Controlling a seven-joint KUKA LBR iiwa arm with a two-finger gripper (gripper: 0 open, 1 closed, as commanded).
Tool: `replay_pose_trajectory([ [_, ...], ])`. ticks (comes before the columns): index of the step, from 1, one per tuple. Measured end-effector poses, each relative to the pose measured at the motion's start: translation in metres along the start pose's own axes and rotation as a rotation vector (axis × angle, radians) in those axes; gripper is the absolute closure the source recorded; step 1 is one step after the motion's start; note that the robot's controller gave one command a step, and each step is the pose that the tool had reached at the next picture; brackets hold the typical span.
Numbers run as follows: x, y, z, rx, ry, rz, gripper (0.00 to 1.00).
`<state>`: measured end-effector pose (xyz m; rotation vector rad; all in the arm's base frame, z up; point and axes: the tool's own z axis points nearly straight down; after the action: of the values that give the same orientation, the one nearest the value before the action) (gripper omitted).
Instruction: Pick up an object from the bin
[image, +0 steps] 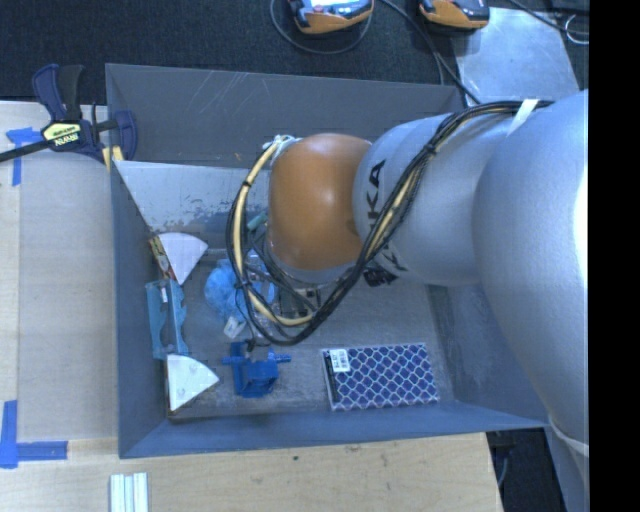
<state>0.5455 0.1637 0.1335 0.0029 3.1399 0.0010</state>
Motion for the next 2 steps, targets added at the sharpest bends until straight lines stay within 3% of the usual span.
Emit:
replay_pose_trajectory([
  [1,-0.0235,-0.0324,0.0558,-0.003,-0.013,-0.134,0.00],
  [2,-0.0164,-0.0334,0.0566,-0.003,-0.013,-0.266,1.00],
])
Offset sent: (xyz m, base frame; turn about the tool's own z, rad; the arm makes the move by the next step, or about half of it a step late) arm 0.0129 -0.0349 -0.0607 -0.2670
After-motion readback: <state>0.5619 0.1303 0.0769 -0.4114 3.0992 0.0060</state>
